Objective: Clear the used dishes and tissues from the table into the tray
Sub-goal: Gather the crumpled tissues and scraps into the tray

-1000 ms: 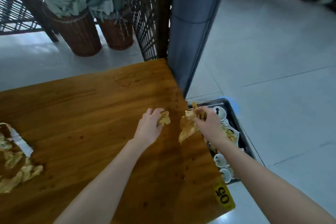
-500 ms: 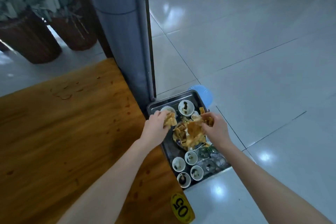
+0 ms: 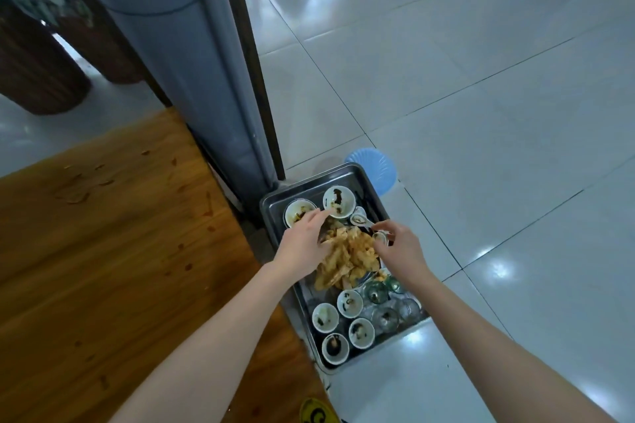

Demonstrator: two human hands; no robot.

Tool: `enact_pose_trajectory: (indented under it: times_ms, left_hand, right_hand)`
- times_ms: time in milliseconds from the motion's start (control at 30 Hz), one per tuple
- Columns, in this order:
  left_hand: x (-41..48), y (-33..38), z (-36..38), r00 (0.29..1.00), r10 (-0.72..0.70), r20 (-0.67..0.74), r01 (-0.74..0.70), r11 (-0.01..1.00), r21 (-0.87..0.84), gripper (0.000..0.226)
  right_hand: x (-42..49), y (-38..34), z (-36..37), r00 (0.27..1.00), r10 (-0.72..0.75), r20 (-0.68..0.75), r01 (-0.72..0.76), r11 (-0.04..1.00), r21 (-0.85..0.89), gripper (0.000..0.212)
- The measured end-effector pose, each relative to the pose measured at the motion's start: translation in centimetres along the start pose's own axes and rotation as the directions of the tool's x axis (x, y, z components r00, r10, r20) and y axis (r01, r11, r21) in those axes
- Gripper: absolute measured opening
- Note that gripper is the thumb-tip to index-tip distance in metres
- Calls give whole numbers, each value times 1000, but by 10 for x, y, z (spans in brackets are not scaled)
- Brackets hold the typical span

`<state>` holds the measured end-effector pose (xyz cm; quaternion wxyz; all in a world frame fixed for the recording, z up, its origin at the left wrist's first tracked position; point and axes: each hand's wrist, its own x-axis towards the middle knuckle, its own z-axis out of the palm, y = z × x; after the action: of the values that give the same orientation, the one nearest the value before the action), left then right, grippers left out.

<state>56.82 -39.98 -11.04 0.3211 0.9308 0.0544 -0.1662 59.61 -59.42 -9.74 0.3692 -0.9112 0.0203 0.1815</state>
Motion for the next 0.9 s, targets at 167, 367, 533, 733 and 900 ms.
enact_pose_trajectory:
  times_ms: [167, 367, 533, 733, 900]
  left_hand:
    - [-7, -16, -10, 999, -35, -32, 35, 999, 6, 65]
    - [-29, -26, -39, 988, -63, -139, 66, 998, 19, 58]
    - [-60, -37, -71, 965, -120, -232, 130, 991, 24, 53]
    - [-106, -69, -105, 933, -208, -293, 217, 976, 1, 52]
    - [-151, -106, -124, 885, -295, -361, 305, 952, -29, 55]
  right_hand:
    - [2, -8, -1, 1000, 1, 19, -1, 1000, 15, 24]
    - [0, -33, 6, 998, -61, 34, 61, 998, 1, 26]
    - [-7, -66, 17, 989, -127, 72, 129, 991, -31, 29]
    - [-23, -115, 41, 952, -276, 133, 284, 957, -48, 32]
    - [-42, -159, 72, 917, -347, 195, 362, 931, -44, 30]
